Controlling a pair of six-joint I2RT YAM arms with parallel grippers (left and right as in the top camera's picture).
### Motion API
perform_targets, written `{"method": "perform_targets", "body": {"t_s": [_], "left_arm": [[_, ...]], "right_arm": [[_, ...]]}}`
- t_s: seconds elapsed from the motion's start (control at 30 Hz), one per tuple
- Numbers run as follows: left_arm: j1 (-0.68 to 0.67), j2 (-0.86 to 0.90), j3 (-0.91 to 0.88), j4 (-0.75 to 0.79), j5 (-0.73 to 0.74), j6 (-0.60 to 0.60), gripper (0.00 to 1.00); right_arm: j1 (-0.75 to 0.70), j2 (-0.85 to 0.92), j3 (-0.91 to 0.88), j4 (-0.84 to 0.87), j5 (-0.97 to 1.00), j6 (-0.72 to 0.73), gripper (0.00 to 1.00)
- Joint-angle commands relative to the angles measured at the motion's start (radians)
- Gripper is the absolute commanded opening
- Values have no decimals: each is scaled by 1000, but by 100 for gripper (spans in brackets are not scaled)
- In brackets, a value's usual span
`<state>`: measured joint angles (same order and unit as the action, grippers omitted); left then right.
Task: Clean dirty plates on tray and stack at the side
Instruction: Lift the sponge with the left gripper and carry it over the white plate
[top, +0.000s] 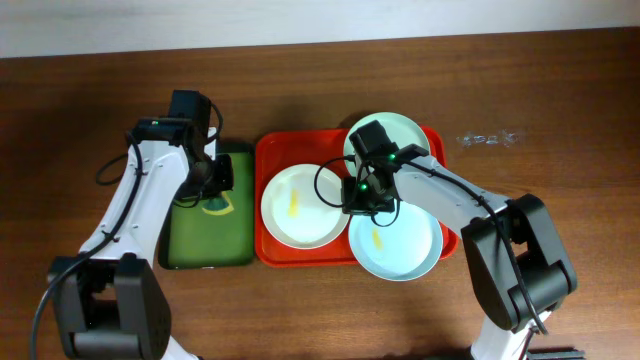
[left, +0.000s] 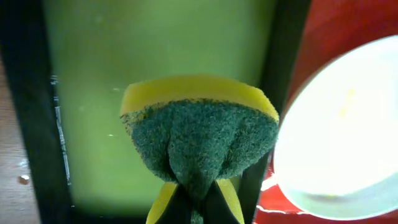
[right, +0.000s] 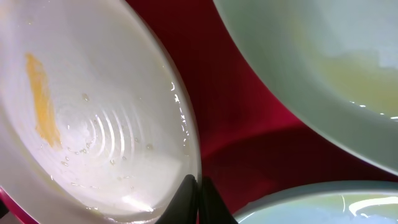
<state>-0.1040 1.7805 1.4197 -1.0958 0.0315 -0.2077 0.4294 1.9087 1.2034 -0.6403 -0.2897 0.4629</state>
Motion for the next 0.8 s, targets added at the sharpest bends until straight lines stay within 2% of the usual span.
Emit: {"method": "perform_targets", "body": {"t_s": [0.0, 0.5, 0.77], "left_arm": [[-24, -13, -16, 2, 63, -16, 0], [-264, -13, -19, 67, 58, -15, 0], [-275, -13, -20, 69, 59, -16, 0]], "right_arm": [[7, 11, 9, -8, 13, -14, 4], [9, 11, 9, -55, 5, -10, 4], [9, 11, 8, -71, 6, -11, 4]]}}
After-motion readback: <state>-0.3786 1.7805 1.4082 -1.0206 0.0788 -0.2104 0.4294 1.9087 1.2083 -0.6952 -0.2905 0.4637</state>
